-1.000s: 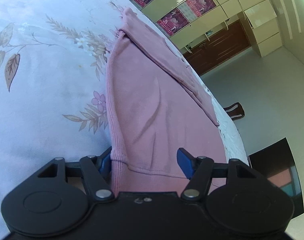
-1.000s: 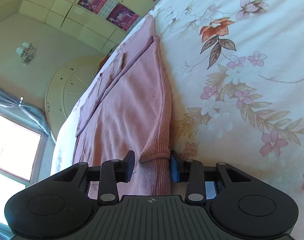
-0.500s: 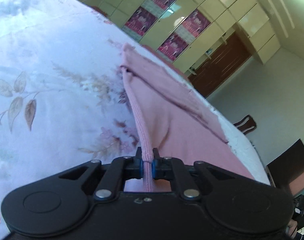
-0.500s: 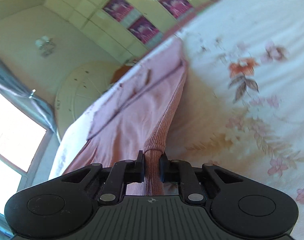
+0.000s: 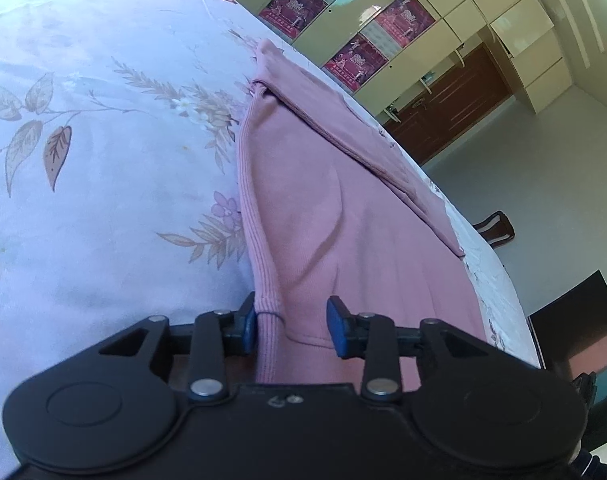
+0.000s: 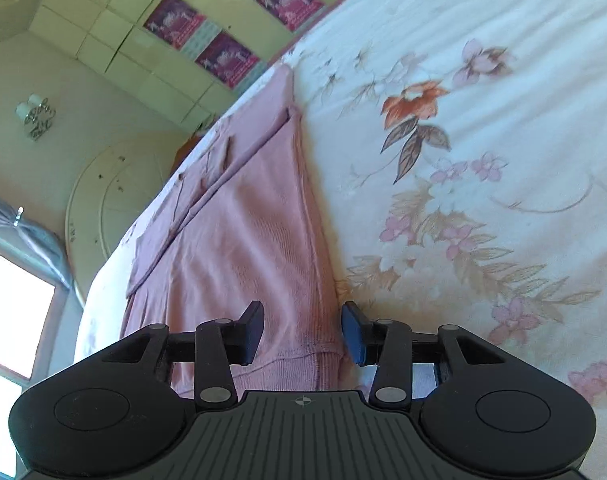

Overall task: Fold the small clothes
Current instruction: 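Grasp the sweater hem with the left gripper while the right gripper grasps the hem beside it, then lift the hem with both grippers and fold it toward the collar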

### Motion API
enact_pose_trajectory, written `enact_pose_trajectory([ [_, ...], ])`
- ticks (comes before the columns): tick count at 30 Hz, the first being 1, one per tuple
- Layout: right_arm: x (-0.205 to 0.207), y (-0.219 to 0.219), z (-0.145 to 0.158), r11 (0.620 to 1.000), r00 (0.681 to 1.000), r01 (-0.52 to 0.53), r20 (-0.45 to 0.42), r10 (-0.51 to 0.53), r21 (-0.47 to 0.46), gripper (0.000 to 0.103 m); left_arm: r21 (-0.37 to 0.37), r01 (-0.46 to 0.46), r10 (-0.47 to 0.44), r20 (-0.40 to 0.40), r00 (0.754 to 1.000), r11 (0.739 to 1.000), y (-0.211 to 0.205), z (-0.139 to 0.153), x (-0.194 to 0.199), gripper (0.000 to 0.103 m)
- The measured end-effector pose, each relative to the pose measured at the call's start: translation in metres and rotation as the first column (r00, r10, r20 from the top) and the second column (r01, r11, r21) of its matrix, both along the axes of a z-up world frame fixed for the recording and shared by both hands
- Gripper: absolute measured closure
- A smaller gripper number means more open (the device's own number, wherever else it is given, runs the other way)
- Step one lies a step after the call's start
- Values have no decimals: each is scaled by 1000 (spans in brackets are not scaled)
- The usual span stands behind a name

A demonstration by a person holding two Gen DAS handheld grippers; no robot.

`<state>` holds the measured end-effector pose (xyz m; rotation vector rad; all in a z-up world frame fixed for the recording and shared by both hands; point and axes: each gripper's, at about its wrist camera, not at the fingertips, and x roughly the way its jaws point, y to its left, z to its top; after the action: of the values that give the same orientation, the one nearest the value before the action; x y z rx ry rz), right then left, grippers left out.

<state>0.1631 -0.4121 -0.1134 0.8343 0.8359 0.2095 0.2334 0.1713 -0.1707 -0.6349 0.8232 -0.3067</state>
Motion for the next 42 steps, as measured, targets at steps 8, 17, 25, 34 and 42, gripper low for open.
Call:
enact_pose_trajectory([
  [8, 4, 16, 0, 994, 995, -98, -23, 97, -37, 84, 104, 41, -39, -22, 999, 994, -7, 4, 8, 97],
  [17, -1, 9, 34, 997, 991, -79, 108, 78, 11, 90, 45, -5, 5, 7, 1000, 999, 3, 4, -2, 98],
  [25, -11, -3, 1, 995, 998, 52, 18, -54, 87, 45, -12, -32, 31, -22, 999, 999, 10, -8, -4, 94],
  [34, -1, 10, -1, 998, 999, -52, -2, 52, 34, 72, 15, -38, 39, -26, 999, 999, 4, -8, -1, 95],
  [42, -11, 10, 30, 998, 989, -60, 136, 57, 25, 90, 75, -30, 29, 9, 1000, 997, -1, 7, -5, 98],
])
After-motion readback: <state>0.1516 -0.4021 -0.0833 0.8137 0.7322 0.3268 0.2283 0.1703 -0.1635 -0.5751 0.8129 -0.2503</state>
